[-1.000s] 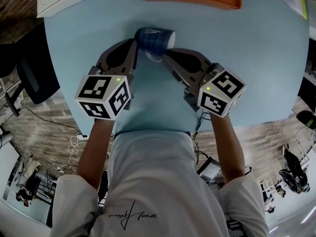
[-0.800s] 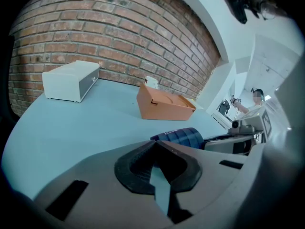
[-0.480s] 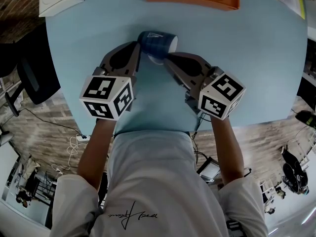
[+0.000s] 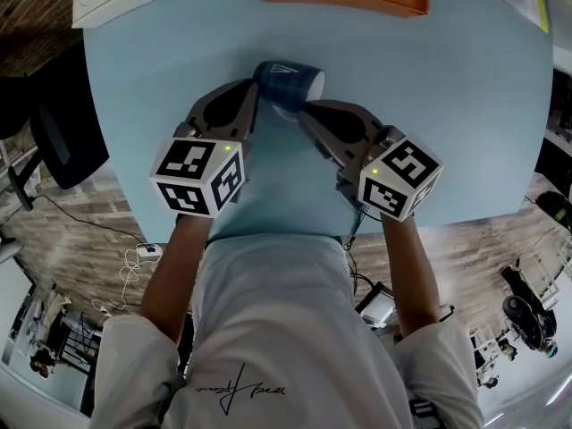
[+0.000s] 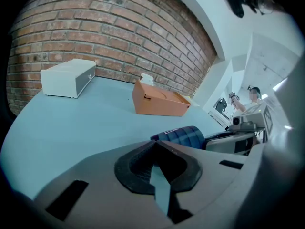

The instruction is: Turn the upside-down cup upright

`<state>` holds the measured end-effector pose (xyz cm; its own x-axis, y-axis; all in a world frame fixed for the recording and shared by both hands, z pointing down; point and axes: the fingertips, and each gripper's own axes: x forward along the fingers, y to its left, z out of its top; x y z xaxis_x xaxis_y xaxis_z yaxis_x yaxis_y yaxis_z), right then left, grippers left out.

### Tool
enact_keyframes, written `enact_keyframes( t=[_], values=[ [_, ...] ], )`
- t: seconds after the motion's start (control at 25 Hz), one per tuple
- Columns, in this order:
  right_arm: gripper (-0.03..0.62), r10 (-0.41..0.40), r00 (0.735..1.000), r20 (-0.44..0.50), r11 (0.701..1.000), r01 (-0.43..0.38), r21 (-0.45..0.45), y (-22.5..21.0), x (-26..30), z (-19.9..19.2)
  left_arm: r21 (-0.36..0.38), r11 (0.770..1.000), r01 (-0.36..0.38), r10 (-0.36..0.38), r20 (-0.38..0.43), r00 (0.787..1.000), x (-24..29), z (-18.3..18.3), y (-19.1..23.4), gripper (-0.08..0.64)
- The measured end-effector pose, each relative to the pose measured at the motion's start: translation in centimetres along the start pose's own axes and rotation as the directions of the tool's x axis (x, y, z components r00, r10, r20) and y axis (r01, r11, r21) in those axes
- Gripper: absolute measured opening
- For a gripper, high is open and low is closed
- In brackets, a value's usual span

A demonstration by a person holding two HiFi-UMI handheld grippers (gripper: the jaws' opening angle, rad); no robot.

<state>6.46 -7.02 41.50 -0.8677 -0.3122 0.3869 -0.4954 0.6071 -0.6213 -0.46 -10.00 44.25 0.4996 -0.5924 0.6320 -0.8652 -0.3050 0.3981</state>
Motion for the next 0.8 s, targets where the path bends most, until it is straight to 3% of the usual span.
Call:
enact_keyframes(
  t=[0.8],
  values=[
    [0.023,-0.020,0.999,-0.039,1.000,0.019,-0.017,0.9,-1.6,-1.3,0.000,1.000,0.031,-0.031,-0.015,0.999,-0.3,-1.6,-1.7,0.009]
  ],
)
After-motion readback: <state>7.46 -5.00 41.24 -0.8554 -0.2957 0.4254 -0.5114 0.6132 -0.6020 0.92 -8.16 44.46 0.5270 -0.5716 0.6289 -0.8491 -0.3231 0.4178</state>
